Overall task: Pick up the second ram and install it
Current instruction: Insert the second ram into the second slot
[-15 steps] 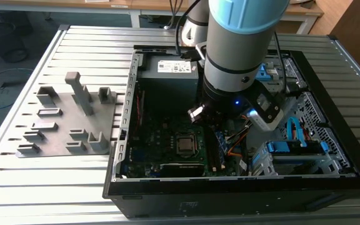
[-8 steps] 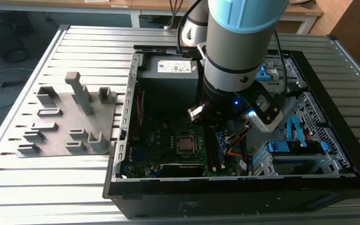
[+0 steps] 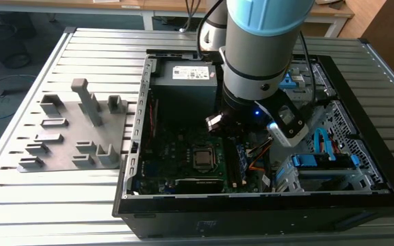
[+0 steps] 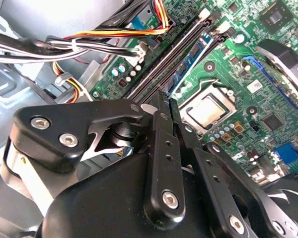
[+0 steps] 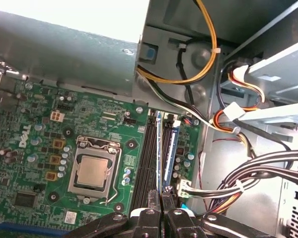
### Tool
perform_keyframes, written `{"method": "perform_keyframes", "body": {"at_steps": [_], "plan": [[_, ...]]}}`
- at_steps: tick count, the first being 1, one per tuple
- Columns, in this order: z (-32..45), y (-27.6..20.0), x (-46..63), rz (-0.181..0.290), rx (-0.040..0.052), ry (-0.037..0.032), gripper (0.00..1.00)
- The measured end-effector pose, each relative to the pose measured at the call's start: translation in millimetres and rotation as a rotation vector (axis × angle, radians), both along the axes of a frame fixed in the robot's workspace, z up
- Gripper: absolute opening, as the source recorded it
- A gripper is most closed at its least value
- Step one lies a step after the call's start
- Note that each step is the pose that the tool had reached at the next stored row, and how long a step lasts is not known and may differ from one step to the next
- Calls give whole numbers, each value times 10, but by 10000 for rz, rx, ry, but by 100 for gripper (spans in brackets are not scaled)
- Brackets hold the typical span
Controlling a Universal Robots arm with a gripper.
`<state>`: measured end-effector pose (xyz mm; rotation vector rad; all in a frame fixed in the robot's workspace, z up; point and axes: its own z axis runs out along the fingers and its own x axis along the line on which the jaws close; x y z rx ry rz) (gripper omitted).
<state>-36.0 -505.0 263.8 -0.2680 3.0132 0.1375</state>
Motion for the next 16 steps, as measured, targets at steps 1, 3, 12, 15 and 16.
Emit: {"method": "perform_keyframes", "body": {"at_steps": [1,3,12,15,16], "plan": [[0,0,0,-61,-1,0,13],[0,0,0,-170,-3,0,13],[0,0,1,-248,-76,457,13],[0,0,3,-263,-131,994,13],[0,0,3,-266,-143,1187,13]]}}
